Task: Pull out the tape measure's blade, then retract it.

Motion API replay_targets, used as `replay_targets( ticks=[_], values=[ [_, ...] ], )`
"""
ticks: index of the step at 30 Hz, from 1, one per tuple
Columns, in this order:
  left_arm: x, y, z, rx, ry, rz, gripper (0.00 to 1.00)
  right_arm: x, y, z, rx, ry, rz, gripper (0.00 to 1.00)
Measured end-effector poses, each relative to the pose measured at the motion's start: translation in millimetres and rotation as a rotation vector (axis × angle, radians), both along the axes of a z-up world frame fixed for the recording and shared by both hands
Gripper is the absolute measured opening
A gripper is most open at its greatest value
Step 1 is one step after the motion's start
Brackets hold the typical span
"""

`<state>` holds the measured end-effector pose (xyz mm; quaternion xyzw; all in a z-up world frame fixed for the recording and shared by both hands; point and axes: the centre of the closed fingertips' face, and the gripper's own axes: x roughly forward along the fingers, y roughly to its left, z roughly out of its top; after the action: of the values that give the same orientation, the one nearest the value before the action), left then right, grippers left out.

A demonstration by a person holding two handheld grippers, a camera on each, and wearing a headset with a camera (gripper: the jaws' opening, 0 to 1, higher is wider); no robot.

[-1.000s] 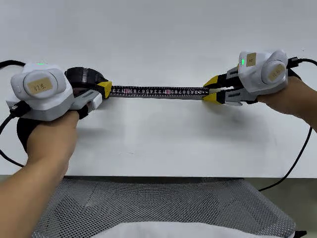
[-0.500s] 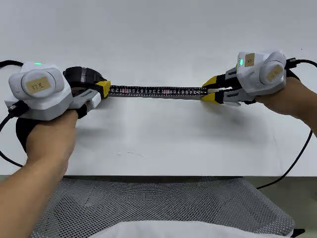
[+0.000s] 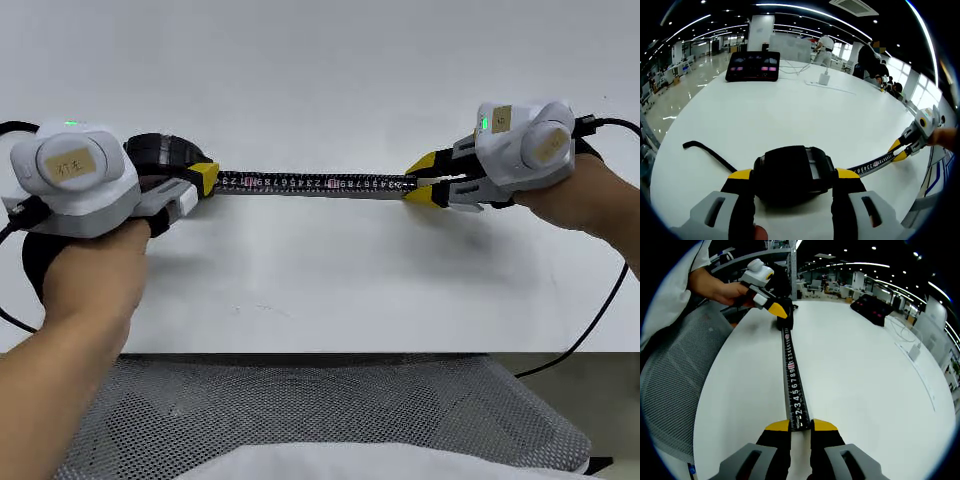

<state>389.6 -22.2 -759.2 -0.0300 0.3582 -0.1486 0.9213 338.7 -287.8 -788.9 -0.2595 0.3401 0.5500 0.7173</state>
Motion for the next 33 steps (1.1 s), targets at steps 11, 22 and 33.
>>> replay_targets(
  ticks=[11,22,33],
  values=[
    [1.0,0.9,-0.8,-0.007,0.004,0.002,0.57,-0.9,6.4,1.8,0.017,0.001,-0.010,0.10],
    [1.3,1.4,-1.4,-0.033,0.014,0.010,0.57,-4.2,22.0,2.2,0.052,0.004,-0.026,0.10],
    [2.4,1.1,-1.0,-0.049,0.020,0.013,0.57,-0.5,40.7,3.6,0.074,0.003,-0.010,0.10]
  ],
)
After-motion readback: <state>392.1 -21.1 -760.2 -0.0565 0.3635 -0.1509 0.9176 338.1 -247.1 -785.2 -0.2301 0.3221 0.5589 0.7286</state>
